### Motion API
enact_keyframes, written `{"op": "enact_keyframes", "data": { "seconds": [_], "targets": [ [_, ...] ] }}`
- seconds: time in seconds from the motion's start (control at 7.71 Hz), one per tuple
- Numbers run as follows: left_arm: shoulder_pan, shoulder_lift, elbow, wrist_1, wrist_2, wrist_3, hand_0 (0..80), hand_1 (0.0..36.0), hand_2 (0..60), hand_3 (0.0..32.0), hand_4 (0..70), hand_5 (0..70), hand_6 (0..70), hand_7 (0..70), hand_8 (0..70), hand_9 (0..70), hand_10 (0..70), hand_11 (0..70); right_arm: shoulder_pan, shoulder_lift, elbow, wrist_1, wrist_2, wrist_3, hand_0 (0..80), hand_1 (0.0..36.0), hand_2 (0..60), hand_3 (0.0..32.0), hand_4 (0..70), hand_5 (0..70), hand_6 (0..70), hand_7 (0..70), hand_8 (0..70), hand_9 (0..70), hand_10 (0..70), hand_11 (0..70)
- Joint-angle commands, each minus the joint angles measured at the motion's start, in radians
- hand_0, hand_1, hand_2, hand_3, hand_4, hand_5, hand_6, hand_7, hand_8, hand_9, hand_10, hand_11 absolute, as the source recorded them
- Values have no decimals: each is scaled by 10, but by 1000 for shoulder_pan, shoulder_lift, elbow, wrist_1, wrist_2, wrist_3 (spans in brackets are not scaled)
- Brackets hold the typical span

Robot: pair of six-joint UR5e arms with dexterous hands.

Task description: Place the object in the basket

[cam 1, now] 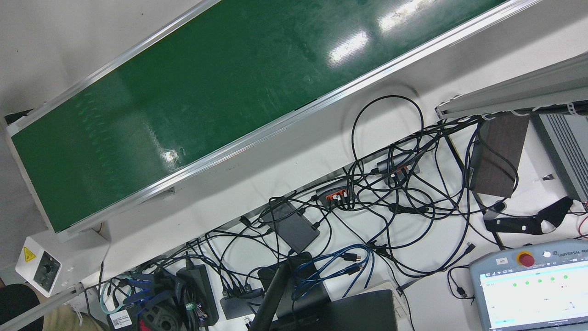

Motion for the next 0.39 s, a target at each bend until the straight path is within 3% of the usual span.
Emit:
{"op": "enact_keyframes", "data": {
  "seconds": [0.0,0.26],
  "targets": [
    [-14,-1,-48,58,0,-31,507,56,0,0,136,26,0,19,48,89,41,71,0,1,0,0,0,0,0,0,0,0,0,0,0,0,0,0,0,0],
    [-61,0,-48,87,2,-34,504,53,0,0,153,40,0,18,43,84,44,75,0,1,0,0,0,0,0,0,0,0,0,0,0,0,0,0,0,0]
  ]
}}
